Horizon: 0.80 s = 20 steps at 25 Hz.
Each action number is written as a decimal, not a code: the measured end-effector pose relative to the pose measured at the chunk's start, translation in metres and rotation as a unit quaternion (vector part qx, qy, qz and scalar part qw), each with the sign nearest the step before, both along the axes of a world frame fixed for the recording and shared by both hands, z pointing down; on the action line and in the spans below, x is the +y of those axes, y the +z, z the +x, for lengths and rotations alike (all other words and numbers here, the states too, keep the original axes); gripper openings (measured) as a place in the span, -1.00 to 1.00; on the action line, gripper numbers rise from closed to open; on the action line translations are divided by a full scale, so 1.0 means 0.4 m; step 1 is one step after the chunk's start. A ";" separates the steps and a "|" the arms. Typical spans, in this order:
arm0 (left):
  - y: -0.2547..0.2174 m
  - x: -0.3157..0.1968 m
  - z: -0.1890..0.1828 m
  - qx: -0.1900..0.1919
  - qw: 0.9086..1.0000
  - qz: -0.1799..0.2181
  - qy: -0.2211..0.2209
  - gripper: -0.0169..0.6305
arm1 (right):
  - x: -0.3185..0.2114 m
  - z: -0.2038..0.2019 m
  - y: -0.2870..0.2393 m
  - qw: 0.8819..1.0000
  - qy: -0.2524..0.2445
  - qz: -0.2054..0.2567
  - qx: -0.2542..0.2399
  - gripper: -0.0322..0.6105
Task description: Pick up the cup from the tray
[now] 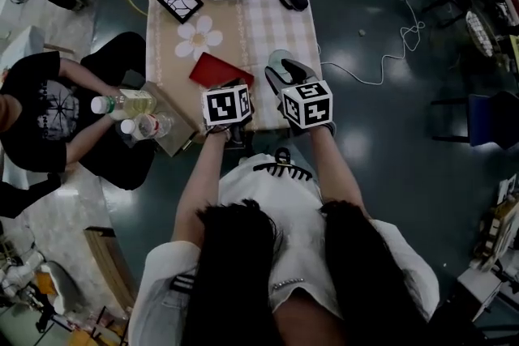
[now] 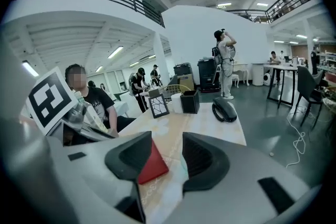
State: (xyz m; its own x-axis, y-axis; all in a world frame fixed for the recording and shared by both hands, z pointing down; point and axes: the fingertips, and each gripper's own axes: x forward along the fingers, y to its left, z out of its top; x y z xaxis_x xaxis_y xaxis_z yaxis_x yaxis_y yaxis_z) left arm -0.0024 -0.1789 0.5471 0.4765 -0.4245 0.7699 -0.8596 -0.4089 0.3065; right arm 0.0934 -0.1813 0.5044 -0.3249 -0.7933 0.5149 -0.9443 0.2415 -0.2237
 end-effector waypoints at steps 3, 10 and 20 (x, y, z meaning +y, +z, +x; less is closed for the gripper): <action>-0.011 0.019 -0.017 0.006 1.000 0.003 -0.006 -0.93 | 0.027 -0.020 -0.002 1.000 0.000 -0.002 0.028 -0.56; -0.017 0.082 -0.037 0.012 1.000 0.005 -0.008 -0.93 | 0.099 -0.066 0.030 0.998 0.012 -0.053 0.033 -0.88; -0.045 0.148 -0.020 0.026 0.999 0.028 0.012 -0.93 | 0.169 -0.092 0.034 0.996 0.037 -0.079 0.019 -0.89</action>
